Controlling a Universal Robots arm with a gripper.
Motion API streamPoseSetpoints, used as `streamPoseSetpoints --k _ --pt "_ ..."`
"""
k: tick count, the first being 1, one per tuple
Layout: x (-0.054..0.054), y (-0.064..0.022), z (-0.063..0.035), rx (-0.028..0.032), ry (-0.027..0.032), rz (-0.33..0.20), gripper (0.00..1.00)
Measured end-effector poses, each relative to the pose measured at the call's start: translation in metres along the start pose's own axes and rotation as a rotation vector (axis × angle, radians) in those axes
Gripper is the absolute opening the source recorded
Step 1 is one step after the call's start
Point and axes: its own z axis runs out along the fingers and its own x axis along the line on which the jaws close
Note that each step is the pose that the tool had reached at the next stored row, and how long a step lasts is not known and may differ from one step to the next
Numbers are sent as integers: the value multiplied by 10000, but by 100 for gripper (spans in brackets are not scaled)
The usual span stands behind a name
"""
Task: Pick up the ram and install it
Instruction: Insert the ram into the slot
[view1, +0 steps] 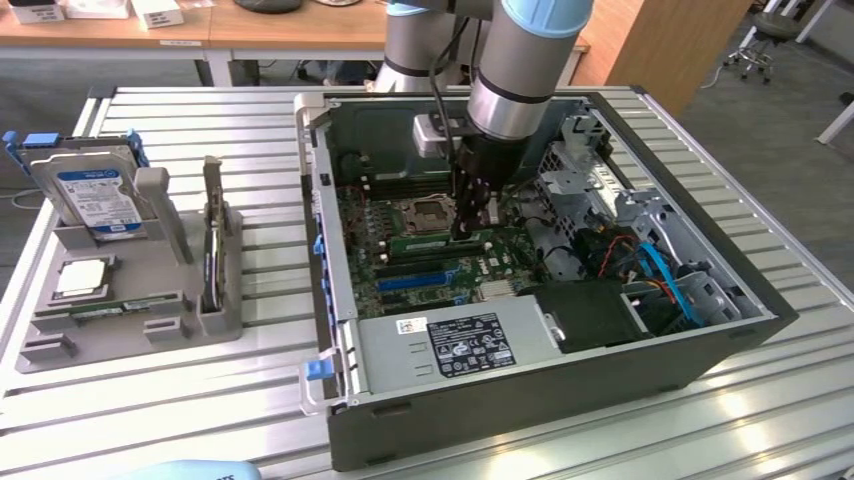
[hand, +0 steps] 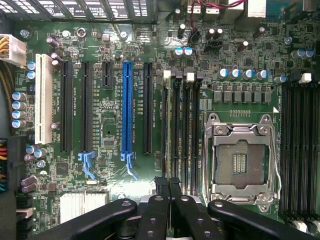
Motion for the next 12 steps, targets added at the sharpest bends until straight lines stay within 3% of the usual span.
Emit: streamPoseSetpoints --k 12 --pt "1 0 10 -1 5 1 12"
